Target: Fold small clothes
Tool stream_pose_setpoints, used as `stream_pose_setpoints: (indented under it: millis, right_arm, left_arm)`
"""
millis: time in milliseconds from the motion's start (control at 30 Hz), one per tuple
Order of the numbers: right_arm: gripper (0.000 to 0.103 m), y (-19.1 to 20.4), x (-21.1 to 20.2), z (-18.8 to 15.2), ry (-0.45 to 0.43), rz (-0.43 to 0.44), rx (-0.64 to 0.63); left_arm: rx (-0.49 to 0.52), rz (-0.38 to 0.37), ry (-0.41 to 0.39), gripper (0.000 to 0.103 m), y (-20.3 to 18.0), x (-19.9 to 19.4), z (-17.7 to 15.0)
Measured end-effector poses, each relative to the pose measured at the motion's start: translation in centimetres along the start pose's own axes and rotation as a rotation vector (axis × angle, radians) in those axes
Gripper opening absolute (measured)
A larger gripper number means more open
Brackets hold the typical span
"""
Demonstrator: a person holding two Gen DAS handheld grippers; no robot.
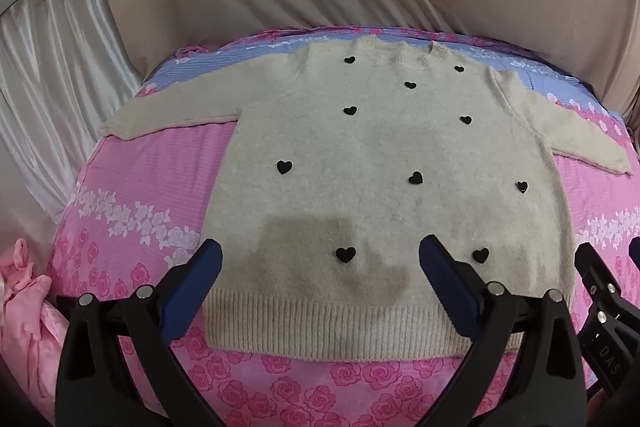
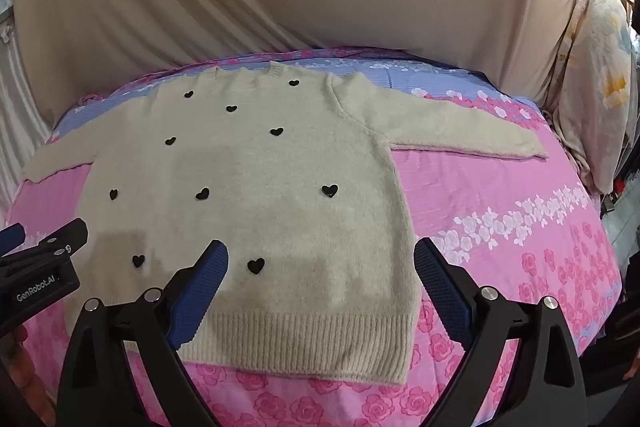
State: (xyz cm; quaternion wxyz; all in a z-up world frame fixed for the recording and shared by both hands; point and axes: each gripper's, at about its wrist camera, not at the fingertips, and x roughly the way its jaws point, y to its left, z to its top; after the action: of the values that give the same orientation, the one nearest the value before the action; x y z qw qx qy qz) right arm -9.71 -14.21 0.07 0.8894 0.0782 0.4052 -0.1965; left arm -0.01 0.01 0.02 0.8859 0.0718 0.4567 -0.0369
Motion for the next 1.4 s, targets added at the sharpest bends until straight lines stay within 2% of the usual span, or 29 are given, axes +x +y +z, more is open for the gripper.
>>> stream_pose_setpoints:
  millis: [400, 567, 1400]
  right_arm:
    - [0.092, 0.3, 0.2, -0.5, 0.000, -0.001, -0.016]
    - [0.092, 0.5, 0.4, -0.5, 0.003, 0.002, -0.016]
    - [0.092, 0.5, 1.2, -0.3, 0.015, 0.014, -0.016]
  left_arm:
    - [0.007, -0.008, 0.003, 0.097, 0.6, 0.0, -0.9]
    - [0.014, 0.003, 0.012, 0.097, -0.4, 0.1, -0.4]
    - [0.021, 0.006, 0.027, 0.097, -0.6, 0.8, -0.5]
